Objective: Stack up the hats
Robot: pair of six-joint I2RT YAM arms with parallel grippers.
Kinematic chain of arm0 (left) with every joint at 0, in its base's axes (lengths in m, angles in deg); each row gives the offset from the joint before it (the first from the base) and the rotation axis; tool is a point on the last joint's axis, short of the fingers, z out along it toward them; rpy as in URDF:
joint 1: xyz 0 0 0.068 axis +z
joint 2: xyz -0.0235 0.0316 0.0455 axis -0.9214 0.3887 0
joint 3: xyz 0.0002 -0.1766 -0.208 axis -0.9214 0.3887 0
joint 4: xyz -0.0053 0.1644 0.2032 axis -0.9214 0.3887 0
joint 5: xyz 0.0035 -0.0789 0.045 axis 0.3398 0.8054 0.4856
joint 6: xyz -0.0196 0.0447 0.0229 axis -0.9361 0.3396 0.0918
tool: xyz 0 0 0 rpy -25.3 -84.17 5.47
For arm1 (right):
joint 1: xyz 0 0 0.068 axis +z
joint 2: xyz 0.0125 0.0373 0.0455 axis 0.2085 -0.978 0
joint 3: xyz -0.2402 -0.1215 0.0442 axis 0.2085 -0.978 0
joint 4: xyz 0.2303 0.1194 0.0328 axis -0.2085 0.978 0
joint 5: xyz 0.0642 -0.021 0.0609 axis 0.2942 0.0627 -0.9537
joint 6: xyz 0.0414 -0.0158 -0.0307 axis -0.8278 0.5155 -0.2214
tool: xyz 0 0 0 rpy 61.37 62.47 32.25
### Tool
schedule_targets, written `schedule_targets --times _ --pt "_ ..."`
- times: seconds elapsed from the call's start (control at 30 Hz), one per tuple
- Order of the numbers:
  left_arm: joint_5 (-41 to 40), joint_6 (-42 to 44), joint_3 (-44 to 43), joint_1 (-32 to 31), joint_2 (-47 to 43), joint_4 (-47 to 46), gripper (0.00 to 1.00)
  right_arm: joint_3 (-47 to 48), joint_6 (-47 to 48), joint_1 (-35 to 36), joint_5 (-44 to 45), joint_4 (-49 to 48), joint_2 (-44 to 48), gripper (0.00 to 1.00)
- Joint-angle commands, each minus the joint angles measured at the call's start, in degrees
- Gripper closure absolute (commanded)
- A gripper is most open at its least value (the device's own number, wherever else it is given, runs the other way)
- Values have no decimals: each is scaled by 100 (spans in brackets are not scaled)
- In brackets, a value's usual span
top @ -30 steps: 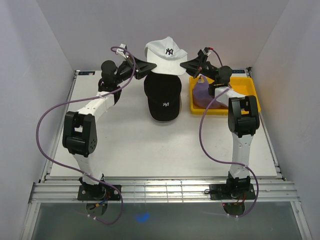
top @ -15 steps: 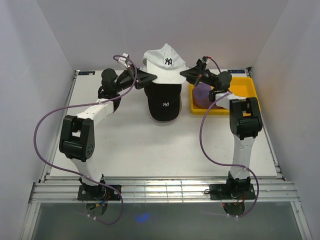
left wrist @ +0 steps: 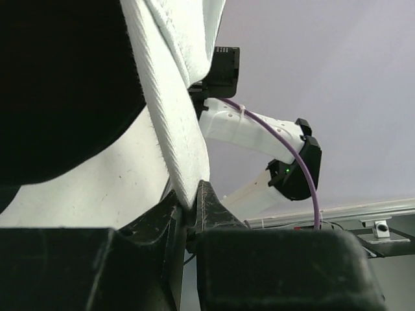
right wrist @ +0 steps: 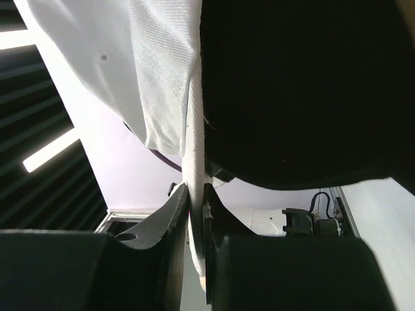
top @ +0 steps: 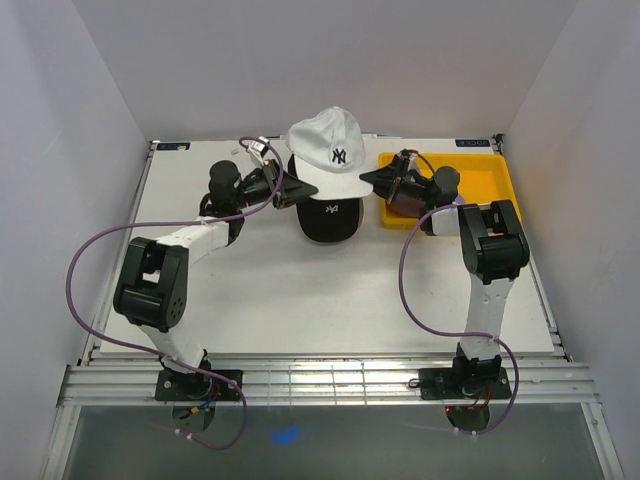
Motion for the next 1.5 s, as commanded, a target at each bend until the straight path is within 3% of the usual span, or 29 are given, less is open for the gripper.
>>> schedule_targets --times 0.0,0.3,0.57,1.0,1.47 --pt "713 340 233 -344 -444 -207 91 -252 -221 204 147 -2987 291 85" --pt "467 393 865 -344 -610 -225 93 -841 174 204 -3 -2882 406 85" --pt "37 401 1341 -308 -699 -93 94 -1210 877 204 -161 -2047 590 84" --pt "-298 349 1605 78 -716 363 97 -1404 1967 248 -346 -1054 783 65" --pt "-315 366 1666 324 -576 566 100 -1509 4111 336 -355 1477 1610 62"
